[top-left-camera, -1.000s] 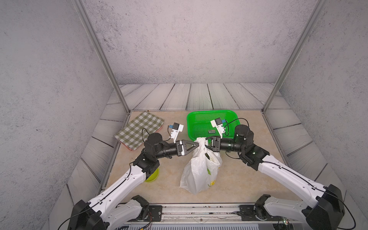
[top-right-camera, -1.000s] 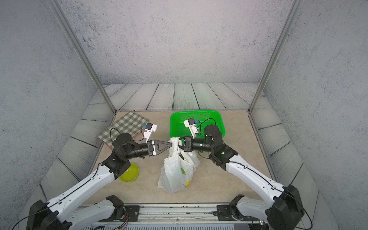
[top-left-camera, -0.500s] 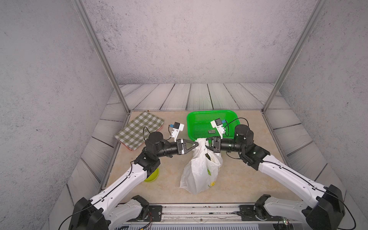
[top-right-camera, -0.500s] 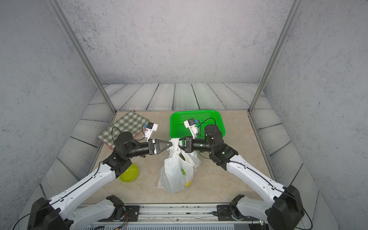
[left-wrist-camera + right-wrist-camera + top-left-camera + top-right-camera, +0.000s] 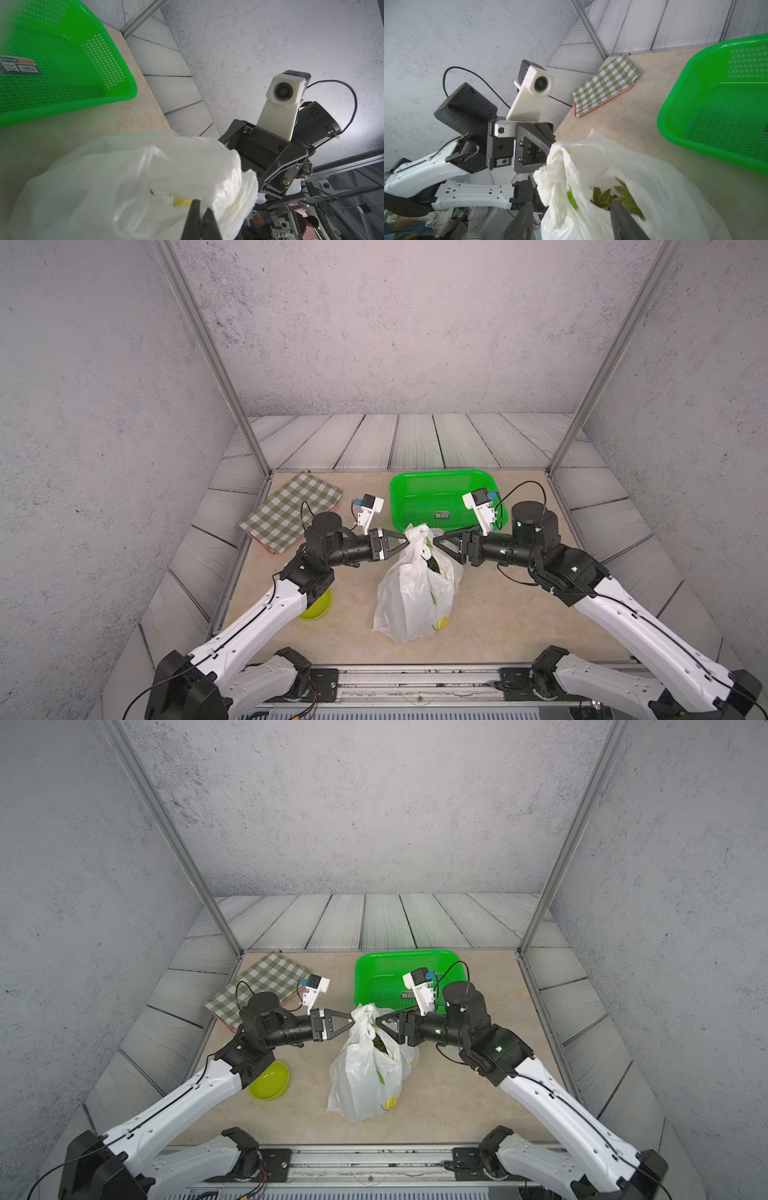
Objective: Place the pineapple into a plastic bag & tie a knot
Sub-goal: Tie the plastic bag at the center of the board.
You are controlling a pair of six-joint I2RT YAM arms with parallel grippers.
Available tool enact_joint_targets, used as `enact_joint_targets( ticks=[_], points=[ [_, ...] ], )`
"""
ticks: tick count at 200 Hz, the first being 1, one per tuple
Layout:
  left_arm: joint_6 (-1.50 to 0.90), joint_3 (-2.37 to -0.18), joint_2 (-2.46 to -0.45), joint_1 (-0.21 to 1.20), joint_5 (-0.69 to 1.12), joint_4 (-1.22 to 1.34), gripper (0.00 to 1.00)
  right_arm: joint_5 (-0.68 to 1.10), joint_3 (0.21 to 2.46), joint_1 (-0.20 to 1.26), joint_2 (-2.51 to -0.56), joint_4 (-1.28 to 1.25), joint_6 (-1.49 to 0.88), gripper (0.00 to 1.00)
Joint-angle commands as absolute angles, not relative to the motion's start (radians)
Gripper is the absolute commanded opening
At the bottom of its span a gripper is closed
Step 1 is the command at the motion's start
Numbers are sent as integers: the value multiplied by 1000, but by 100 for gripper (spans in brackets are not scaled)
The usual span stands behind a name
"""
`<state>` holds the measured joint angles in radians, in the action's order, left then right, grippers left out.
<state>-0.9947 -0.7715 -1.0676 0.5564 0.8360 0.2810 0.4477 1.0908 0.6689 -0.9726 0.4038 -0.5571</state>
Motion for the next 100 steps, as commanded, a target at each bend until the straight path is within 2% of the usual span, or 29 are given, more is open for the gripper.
enact_joint_targets(
  ticks=[1,38,100],
  points=[
    [-969,-802,-1066,548,845,281,0,400,1106,670,-917,526,-515,60],
    [-969,-801,-1066,548,847,285,0,604,1065,672,-921,473,-548,53],
    [-970,-803,-1056,548,847,277,0,708,1043,672,-995,386,-600,45]
  ],
)
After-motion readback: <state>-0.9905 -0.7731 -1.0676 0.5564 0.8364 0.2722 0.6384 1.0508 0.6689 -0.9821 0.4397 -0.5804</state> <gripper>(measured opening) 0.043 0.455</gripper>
